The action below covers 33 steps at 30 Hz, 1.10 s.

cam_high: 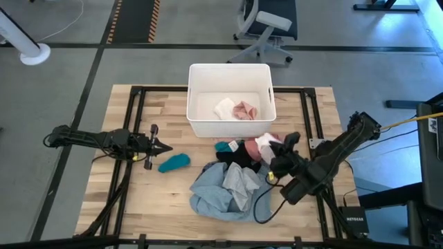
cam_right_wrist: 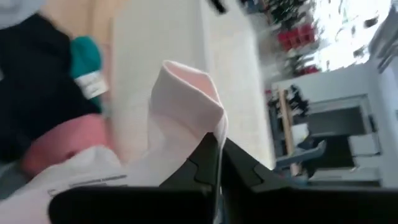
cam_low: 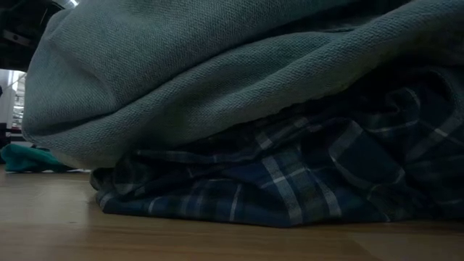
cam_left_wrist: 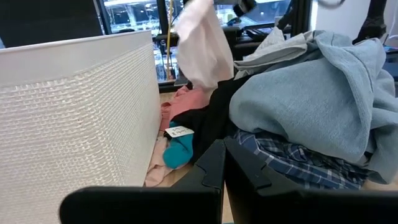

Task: Sort clothes
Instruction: Put the white underwear into the white laundry bin

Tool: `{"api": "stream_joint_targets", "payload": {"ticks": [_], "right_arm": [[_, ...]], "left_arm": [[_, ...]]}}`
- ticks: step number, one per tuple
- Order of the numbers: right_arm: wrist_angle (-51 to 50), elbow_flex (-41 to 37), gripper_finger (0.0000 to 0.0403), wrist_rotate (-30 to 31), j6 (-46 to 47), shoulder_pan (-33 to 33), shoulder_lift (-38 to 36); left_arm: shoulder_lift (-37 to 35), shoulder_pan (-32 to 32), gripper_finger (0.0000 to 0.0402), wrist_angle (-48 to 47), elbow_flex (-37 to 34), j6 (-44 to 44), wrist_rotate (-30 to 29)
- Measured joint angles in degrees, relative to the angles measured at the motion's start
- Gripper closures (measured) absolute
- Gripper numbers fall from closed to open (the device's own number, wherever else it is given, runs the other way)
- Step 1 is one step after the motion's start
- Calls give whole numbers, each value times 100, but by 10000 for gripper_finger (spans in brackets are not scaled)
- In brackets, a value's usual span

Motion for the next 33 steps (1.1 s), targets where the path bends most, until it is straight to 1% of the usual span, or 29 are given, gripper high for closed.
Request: {"api": "stream_joint_targets", "payload": {"ticks": [7, 11, 15, 20, 23, 27, 29, 33], "right_arm": [[127, 1198, 379, 539, -1773, -571, -7], [452, 1875, 378, 853, -2957, -889, -9], [1152, 2444, 378, 906, -4180, -1247, -8], [2459, 2840, 378, 860, -6032, -1709, -5], [3380, 2988, 377, 509, -7114, -2104, -7], [4608, 3019, 377, -179, -8236, -2741, -7], [5027, 3019, 377, -597, -8539, -3094, -7], [5394, 3019, 377, -1380, -8592, -3824, 41]], "left_arm": [[2, 0, 400, 1, 0, 0, -2], [5, 0, 400, -1, -1, -1, -2], [4, 0, 400, -1, 0, -1, -2], [6, 0, 400, 0, 0, 0, -2], [4, -2, 400, 0, 0, 0, -2], [4, -2, 400, 1, 0, 0, -2], [4, -1, 400, 0, 0, 0, -2], [4, -2, 400, 0, 0, 0, -2]]}}
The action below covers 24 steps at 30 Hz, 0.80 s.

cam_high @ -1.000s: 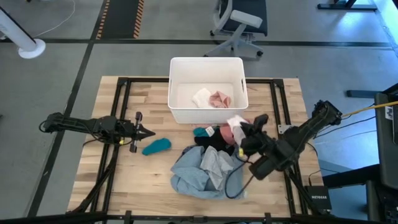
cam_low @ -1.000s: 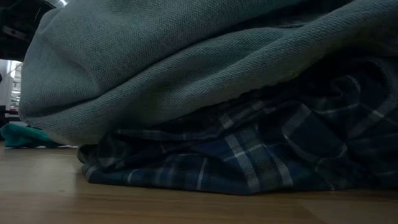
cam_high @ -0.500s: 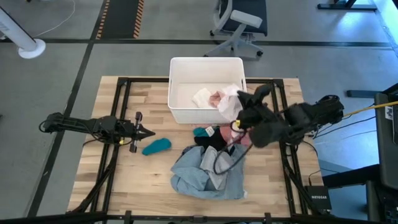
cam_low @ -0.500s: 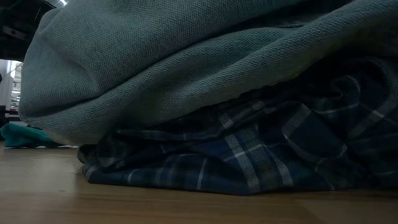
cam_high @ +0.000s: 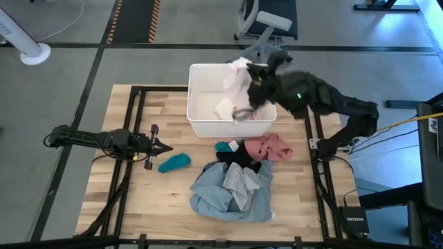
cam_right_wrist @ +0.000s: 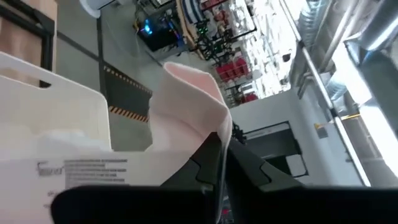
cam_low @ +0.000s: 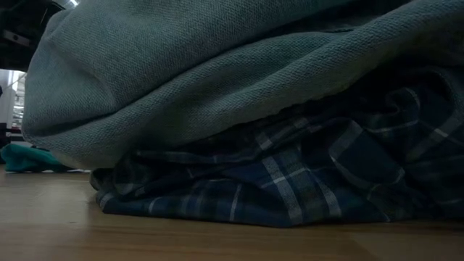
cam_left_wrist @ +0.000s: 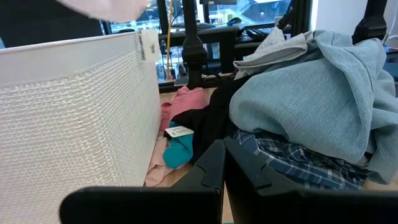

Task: Sort clothes
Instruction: Put the white underwear into the white laundry bin

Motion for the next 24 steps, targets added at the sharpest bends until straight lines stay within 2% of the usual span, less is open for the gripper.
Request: {"api": "stream_joint_targets", "payload": {"ticks": [5, 10, 19, 24], "right_arm": [[-60, -20, 377, -653, 226, -764, 185], [-121, -22, 377, -1034, 356, -1212, 496], [-233, -31, 377, -1861, 1090, -1483, 1252], [-315, -31, 356, -1921, 1240, -1481, 1499]], "left_arm": [[0, 2, 400, 1, 0, -2, 0], [12, 0, 400, 1, 0, -1, -2], [26, 2, 400, 0, -1, 0, -2], [28, 0, 400, -1, 0, 0, -2]]}}
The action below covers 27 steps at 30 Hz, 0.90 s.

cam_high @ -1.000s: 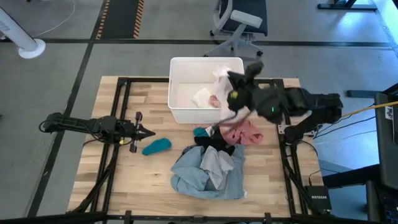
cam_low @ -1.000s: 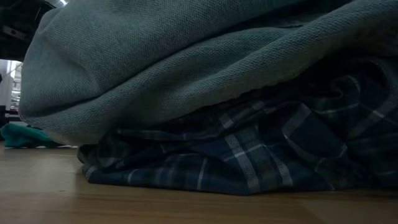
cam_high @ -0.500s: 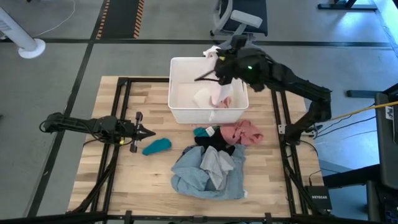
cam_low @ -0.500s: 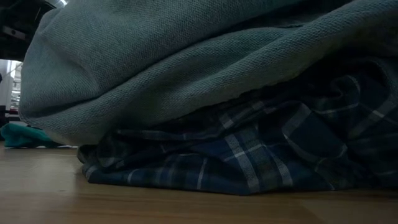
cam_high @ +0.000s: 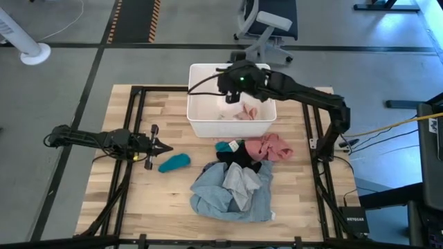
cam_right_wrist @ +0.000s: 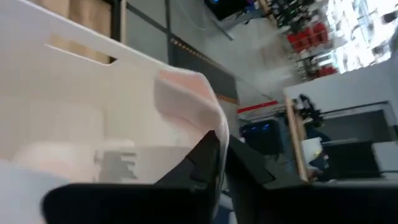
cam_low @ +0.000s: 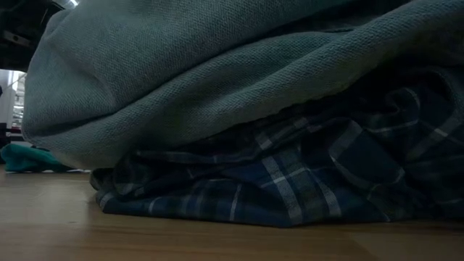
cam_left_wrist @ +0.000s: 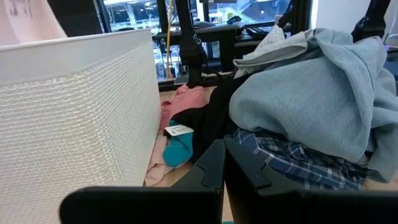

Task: Sort clothes
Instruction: Put the white underwear into the white laundry bin, then put the pink underwear into the white laundry bin

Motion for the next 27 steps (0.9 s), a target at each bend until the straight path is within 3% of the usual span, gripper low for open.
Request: {"api": "stream_joint_targets", "payload": {"ticks": [7, 13, 19, 27], "right_arm": [[-633, 0, 253, -3, 326, 11, 55], [-2036, 292, 184, -200, 676, 41, 47], [-3583, 450, 167, -594, 1197, 480, 16], [-4546, 450, 166, 369, 1966, 1739, -124]], "left_arm": [[0, 0, 400, 1, -1, 0, 2], [0, 0, 400, 0, -2, 0, 2], [-2, 0, 400, 0, 0, 0, 2], [0, 0, 400, 1, 0, 0, 2]]}}
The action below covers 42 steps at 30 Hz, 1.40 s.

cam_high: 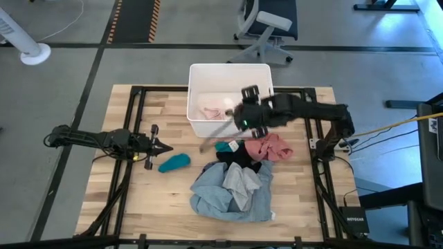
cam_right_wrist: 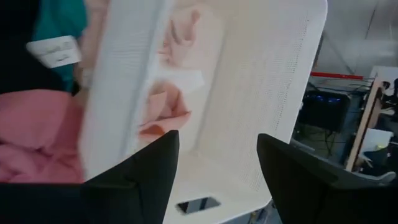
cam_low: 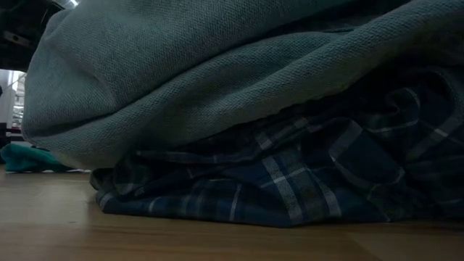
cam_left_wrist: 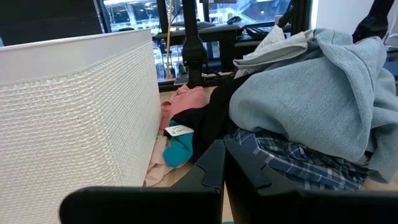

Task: Sort clothes
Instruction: Put the pink underwear into the white laundry bin

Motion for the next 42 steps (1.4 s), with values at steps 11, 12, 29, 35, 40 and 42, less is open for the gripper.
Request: {"api": "stream_joint_targets", "payload": {"ticks": [11, 12, 29, 35, 40, 42], "right_arm": [[-528, -770, 166, 740, 1668, 1631, -338], [-524, -932, 166, 745, 1843, 1730, -420], [384, -5379, 166, 530, 5491, 3198, -2887], [1599, -6648, 166, 529, 5695, 3245, -3259], [2365, -7350, 166, 244, 5698, 2979, -3281], [2612, -7527, 166, 232, 5675, 2846, -3281]], "left_arm": [[0, 0, 400, -1, 0, 0, 2], [0, 0, 400, 1, 0, -2, 0], [0, 2, 400, 1, 0, -1, 0], [0, 2, 400, 1, 0, 0, 0], [0, 2, 400, 1, -1, 0, 0], [0, 2, 400, -1, 0, 0, 0]]}}
